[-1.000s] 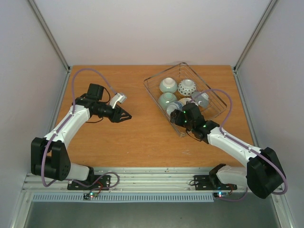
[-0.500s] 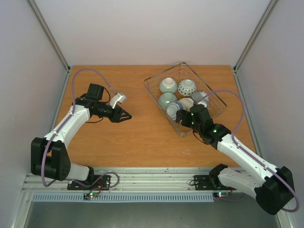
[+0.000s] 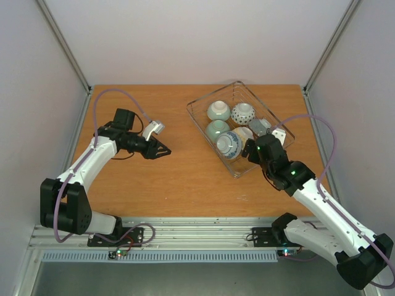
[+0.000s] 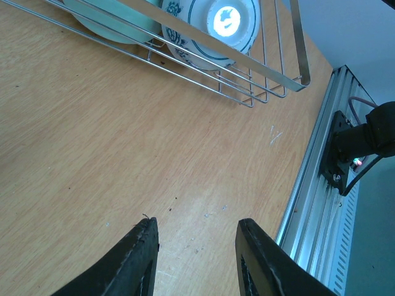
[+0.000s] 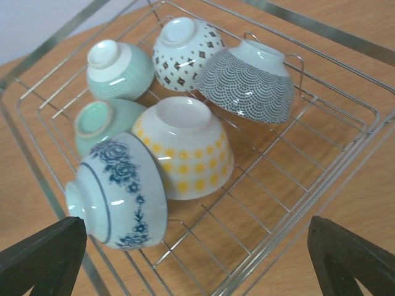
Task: Load the bowls into the dish rack
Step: Adjust the bowl in the dish rack, then reset both arms
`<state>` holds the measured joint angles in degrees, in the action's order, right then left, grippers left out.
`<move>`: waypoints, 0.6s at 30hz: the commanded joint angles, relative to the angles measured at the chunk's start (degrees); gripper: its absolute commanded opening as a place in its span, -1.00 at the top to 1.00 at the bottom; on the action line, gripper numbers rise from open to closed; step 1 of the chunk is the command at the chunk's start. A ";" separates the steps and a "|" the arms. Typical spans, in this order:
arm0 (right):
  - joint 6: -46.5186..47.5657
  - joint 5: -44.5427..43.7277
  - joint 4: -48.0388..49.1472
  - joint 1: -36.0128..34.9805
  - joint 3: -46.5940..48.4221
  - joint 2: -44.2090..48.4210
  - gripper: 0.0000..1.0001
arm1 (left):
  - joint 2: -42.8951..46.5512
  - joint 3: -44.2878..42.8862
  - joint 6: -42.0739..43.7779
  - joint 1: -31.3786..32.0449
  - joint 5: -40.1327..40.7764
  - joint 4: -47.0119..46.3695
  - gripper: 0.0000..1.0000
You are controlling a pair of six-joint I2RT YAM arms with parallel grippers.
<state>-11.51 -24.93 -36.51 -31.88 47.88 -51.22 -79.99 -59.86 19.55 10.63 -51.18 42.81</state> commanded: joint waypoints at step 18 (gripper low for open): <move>1.80 -3.35 -10.45 0.00 6.54 -5.26 -0.97 | 6.23 0.89 -5.05 -0.12 13.18 -7.50 0.30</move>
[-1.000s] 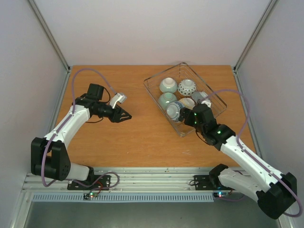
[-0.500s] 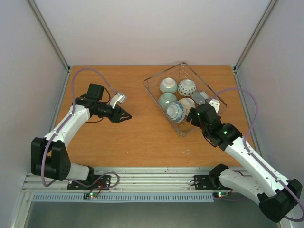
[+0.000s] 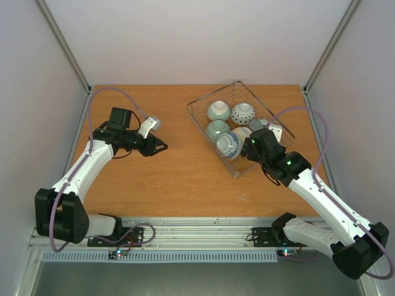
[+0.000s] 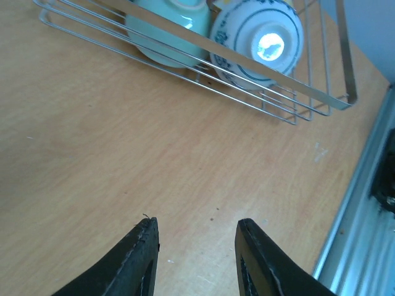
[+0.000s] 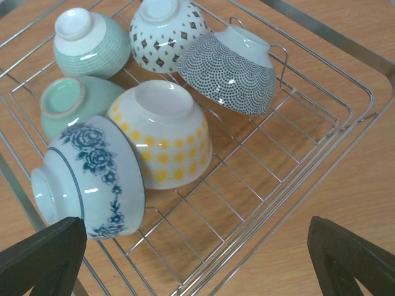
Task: Load the bowls into the dish rack
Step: Reset both arms
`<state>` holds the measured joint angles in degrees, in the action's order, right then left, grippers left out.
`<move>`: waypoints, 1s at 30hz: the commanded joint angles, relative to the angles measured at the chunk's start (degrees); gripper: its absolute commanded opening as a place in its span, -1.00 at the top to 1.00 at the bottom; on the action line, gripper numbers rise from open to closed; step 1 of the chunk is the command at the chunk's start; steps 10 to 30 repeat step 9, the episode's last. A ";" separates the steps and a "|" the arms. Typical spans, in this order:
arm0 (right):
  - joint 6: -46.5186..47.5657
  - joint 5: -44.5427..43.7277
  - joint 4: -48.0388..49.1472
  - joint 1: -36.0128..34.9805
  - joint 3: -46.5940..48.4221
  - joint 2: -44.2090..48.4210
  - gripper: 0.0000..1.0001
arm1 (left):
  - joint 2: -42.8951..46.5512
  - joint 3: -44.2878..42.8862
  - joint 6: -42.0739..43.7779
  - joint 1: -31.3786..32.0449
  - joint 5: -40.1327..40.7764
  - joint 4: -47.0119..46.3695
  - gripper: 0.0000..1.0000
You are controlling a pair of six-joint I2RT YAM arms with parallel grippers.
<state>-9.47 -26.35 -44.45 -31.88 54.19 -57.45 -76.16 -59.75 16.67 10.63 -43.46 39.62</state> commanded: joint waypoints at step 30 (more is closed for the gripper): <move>-0.60 -0.12 -1.73 0.02 -1.35 2.21 -0.97 | 2.64 0.96 -3.13 -1.47 6.02 -4.79 0.30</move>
